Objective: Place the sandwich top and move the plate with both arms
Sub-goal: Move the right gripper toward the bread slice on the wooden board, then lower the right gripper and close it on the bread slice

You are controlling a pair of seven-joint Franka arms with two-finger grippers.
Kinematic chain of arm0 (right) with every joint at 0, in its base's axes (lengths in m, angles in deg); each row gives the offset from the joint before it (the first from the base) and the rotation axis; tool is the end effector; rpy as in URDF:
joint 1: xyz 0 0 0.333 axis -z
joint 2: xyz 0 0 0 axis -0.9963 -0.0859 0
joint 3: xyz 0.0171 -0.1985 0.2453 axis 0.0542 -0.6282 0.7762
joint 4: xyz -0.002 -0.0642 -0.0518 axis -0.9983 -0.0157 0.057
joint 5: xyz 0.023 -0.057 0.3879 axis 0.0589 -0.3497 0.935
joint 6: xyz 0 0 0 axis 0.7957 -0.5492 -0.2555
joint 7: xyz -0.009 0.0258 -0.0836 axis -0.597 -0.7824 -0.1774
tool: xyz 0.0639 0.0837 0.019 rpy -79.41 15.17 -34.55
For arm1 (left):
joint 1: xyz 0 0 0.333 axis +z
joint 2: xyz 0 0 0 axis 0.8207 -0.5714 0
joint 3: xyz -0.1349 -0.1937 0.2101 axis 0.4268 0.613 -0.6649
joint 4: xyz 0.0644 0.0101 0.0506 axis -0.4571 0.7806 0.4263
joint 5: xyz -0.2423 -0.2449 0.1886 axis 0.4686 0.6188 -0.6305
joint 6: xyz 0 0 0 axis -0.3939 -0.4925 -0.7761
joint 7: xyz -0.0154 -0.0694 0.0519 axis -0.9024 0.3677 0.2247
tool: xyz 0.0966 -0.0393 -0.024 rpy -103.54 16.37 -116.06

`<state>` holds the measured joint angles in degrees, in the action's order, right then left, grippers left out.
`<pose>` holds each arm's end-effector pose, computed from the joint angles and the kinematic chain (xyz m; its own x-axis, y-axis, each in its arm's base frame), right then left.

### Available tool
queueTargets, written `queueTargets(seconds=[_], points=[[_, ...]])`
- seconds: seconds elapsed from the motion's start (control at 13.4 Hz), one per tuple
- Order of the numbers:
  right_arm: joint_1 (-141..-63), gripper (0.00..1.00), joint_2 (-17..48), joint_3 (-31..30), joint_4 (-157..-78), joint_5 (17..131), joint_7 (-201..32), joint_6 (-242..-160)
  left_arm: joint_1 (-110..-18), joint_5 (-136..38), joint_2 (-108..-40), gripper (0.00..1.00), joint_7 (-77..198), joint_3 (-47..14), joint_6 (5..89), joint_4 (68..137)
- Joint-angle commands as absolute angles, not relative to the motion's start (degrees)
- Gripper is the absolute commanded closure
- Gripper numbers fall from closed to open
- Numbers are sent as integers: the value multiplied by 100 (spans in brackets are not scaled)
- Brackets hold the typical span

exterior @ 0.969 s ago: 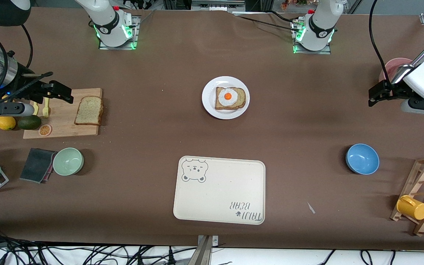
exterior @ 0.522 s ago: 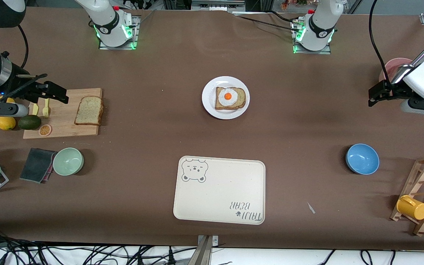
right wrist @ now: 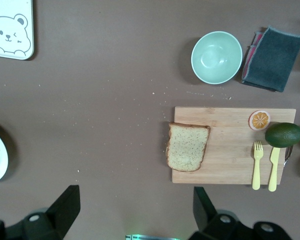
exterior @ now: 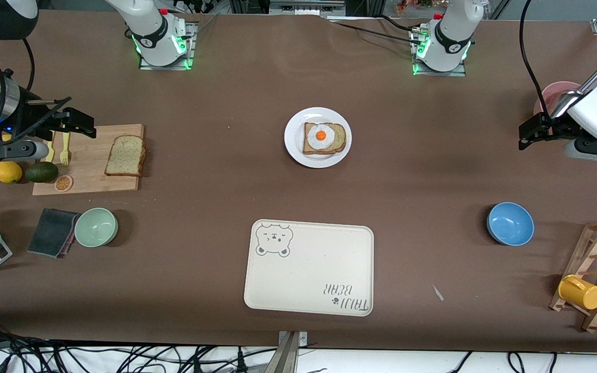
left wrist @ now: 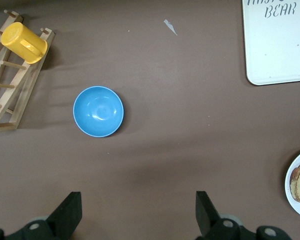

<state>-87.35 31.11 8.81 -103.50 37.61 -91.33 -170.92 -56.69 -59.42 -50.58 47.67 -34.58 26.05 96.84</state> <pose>0.5826 0.0592 0.5787 0.9876 0.0740 -0.1384 0.0722 -0.9972 -0.0179 0.5739 -0.0145 0.5812 0.9895 -0.1444 0.0033 -0.1443 -0.9890 -0.0314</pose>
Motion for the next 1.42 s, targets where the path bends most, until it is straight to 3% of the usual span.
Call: queueTargets(seconds=[0.0, 0.67, 1.04, 1.34], points=[[-8727, 0, 3127, 897, -10388, 3641, -9007, -16960, -5691, -5887, -5096, 0, 4647, -3489, 2488, 9549], [-8797, 0, 2389, 905, -10414, 3413, -9042, -17056, -5683, -5887, -5096, 0, 4638, -3489, 2488, 9549], [-8990, 0, 2520, 897, -11397, 3158, -9437, -17952, -5682, -5887, -5096, 0, 4629, -3489, 2488, 9549], [-8973, 1, 2653, 888, -12601, 3070, -9516, -19277, -5691, -5887, -5096, 0, 4638, -3489, 2488, 9549]])
